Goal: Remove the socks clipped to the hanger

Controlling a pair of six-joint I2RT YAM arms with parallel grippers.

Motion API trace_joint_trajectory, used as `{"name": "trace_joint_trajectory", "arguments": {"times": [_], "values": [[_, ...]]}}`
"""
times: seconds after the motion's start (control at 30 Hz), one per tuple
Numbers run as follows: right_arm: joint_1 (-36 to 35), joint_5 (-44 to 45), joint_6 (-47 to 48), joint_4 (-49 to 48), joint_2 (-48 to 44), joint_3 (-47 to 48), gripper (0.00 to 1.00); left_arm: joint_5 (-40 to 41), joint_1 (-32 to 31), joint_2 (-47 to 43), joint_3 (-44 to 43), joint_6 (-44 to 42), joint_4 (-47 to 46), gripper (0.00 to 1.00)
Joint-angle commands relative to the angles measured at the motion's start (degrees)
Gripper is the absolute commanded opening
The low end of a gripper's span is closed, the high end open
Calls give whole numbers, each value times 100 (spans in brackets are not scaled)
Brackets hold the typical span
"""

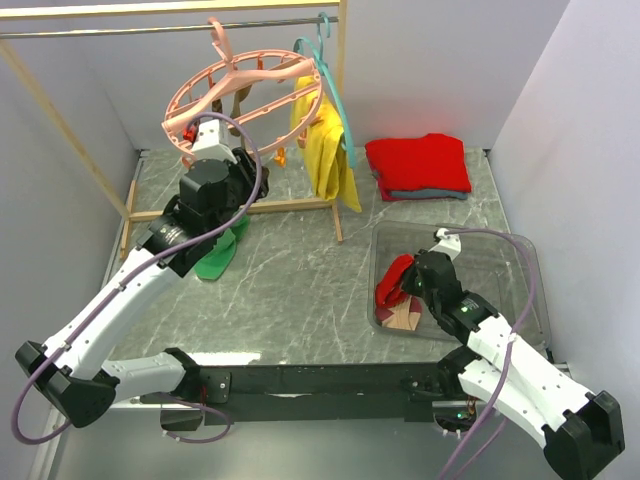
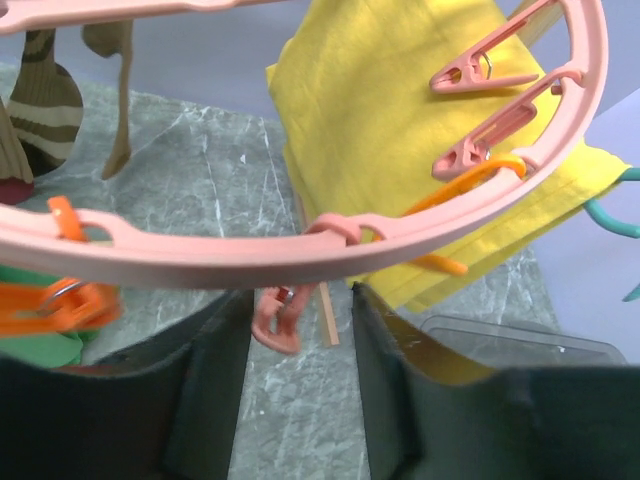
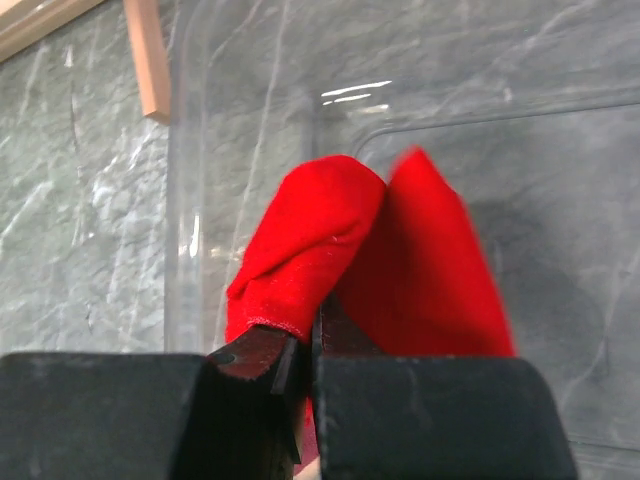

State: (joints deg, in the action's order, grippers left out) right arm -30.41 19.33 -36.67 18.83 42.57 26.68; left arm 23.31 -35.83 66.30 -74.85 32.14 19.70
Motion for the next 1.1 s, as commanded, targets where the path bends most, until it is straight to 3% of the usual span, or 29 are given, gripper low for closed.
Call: {"name": "trace_joint_trajectory", "arguments": {"times": [0.0, 0.2, 0.3, 0.4, 0.47, 0.53, 0.57, 0.67, 0.8, 0.97, 1.07], "values": [[44, -202, -139, -161, 41, 153, 6, -81, 6, -249, -39, -85, 25, 53], [36, -237, -69, 85, 182, 391, 25, -213, 6, -609, 40, -111, 270, 66], [44, -281, 124, 287, 305, 584, 40, -301, -2, -908, 259, -173, 271, 73], [44, -307, 405, 446, 366, 795, 59, -502, -2, -1215, 470, -252, 341, 80], [36, -316, 537, 533, 349, 952, 76, -608, -2, -1461, 576, -270, 411, 90], [35, -307, 590, 569, 296, 1076, 96, -687, 6, -1628, 752, -261, 473, 93], [27, -333, 616, 587, 235, 1120, 100, -670, 6, -1803, 813, -252, 551, 95], [-26, -377, 704, 762, 234, 1410, 100, -512, 6, -2172, 1024, -226, 727, 95], [-857, -176, 862, 851, 392, 1919, 100, -135, 6, -2639, 1226, -156, 930, 96], [-2151, 184, 1074, -509, 857, 2026, 100, 454, -2, -3437, 1394, 239, 1009, 99], [-2960, 299, 1293, -1652, 1358, 1973, 100, 394, -2, -3948, 1569, 406, 922, 99]]}}
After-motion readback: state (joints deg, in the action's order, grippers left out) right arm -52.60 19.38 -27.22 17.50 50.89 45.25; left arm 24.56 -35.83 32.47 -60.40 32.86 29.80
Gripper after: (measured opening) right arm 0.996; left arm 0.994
